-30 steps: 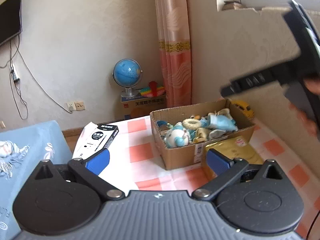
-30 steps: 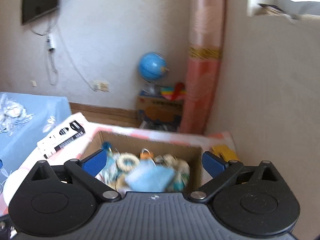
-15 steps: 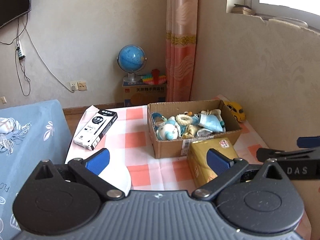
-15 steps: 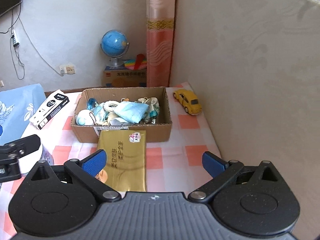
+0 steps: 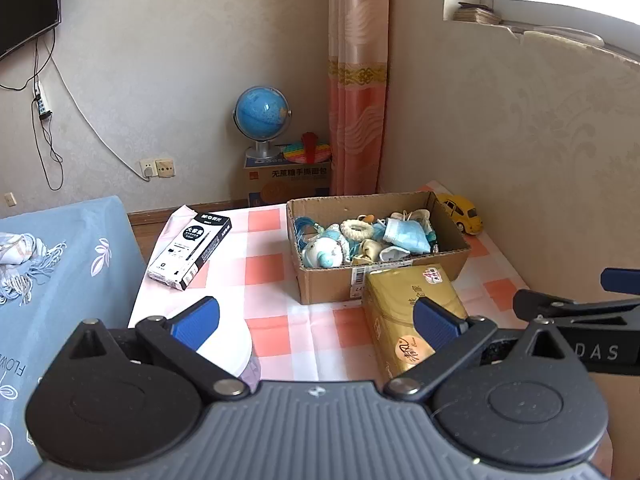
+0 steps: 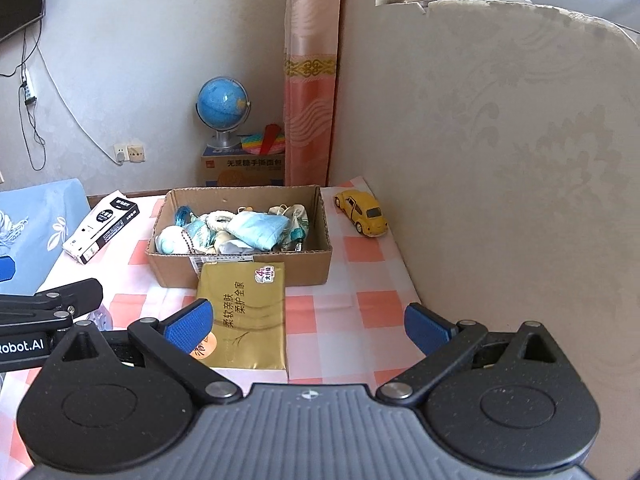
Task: Organize soft objects
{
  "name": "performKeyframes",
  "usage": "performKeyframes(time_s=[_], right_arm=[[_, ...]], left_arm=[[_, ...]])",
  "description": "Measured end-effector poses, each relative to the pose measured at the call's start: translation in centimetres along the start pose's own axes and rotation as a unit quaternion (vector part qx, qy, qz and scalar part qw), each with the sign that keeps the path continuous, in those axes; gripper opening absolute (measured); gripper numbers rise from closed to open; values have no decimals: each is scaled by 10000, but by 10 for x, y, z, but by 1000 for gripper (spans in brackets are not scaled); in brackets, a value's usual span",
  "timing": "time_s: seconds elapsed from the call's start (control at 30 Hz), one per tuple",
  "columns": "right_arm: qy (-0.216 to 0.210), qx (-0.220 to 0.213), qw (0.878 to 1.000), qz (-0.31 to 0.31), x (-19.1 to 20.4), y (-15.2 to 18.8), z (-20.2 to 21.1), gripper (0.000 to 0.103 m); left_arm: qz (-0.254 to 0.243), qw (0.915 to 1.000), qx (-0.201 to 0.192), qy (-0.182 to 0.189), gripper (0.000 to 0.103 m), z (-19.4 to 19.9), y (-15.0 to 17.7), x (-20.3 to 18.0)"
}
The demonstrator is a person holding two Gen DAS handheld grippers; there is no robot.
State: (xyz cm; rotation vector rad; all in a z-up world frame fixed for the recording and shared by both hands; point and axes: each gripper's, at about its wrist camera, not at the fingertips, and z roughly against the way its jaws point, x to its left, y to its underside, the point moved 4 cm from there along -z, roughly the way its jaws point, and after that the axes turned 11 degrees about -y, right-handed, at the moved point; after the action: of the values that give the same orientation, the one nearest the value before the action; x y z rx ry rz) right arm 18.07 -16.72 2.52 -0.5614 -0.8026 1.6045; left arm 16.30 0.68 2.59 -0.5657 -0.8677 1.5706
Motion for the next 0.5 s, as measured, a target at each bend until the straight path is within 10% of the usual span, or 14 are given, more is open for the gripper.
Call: performKeyframes(time_s=[0.5], right_arm=[[12,-64,10000,-19,-3,0,3,103]], left_arm=[[-37,10000,-6,-34,102,4,0,-4]])
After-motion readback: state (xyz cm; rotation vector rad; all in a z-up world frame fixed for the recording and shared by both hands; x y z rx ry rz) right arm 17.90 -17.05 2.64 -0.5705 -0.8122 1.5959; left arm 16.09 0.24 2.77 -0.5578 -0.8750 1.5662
